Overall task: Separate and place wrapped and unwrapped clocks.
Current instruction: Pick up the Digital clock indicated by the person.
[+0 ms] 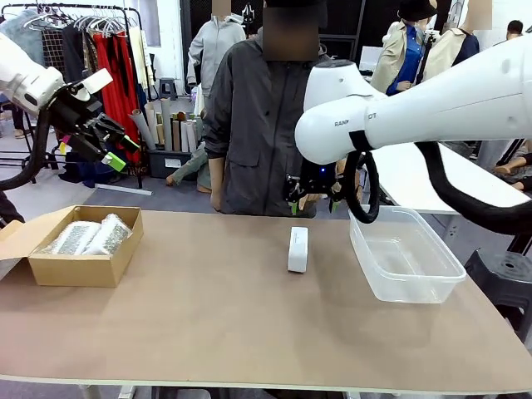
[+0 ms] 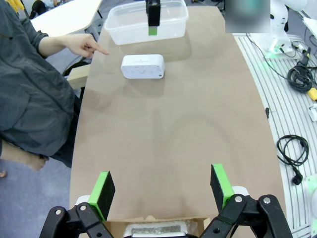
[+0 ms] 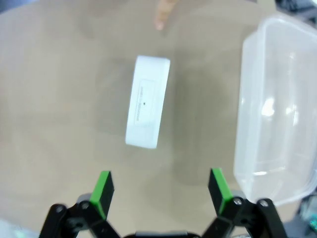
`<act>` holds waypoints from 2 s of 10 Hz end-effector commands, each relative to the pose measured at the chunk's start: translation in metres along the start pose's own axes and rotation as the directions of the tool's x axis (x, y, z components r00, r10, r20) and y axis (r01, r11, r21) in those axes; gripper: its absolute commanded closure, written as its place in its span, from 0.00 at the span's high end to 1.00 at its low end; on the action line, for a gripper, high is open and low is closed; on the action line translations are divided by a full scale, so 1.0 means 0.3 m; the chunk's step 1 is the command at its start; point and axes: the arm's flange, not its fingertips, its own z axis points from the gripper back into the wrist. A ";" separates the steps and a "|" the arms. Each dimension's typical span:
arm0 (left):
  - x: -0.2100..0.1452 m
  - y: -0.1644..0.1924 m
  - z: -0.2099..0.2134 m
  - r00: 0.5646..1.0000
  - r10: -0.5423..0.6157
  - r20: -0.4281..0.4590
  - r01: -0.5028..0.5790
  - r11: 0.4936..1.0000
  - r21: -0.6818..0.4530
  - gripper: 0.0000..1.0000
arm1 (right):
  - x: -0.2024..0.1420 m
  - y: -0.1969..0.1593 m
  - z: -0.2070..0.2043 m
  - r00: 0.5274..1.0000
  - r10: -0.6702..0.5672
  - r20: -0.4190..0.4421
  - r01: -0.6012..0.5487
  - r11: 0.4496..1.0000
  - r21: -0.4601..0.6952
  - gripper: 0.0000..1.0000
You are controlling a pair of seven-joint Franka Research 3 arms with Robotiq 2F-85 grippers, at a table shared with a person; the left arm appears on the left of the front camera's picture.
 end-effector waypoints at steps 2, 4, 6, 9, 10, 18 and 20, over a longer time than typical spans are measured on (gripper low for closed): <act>0.003 -0.007 0.002 1.000 -0.003 0.001 0.003 1.000 0.003 1.00 | 0.073 0.063 -0.080 0.991 -0.131 -0.016 0.131 0.991 0.026 1.00; 0.003 -0.007 0.002 1.000 -0.003 0.001 0.003 1.000 0.003 1.00 | 0.107 0.061 -0.174 0.974 -0.213 -0.082 0.215 0.977 0.017 1.00; 0.003 -0.007 0.002 1.000 -0.003 0.001 0.003 1.000 0.003 1.00 | 0.111 0.077 -0.236 0.962 -0.261 -0.082 0.263 0.964 0.023 1.00; 0.003 -0.007 0.002 1.000 -0.003 0.001 0.003 1.000 0.003 1.00 | 0.124 0.056 -0.318 0.959 -0.270 -0.087 0.268 0.963 -0.031 1.00; 0.003 -0.007 0.002 1.000 -0.003 0.001 0.003 1.000 0.003 1.00 | 0.124 0.056 -0.328 0.961 -0.267 -0.075 0.265 0.964 -0.027 1.00; 0.003 -0.007 0.002 1.000 -0.003 0.001 0.003 1.000 0.003 1.00 | 0.141 0.061 -0.384 0.966 -0.245 -0.085 0.246 0.969 0.000 1.00; 0.003 -0.007 0.002 1.000 -0.003 0.001 0.003 1.000 0.003 1.00 | 0.161 0.071 -0.414 0.961 -0.257 -0.100 0.258 0.966 -0.001 1.00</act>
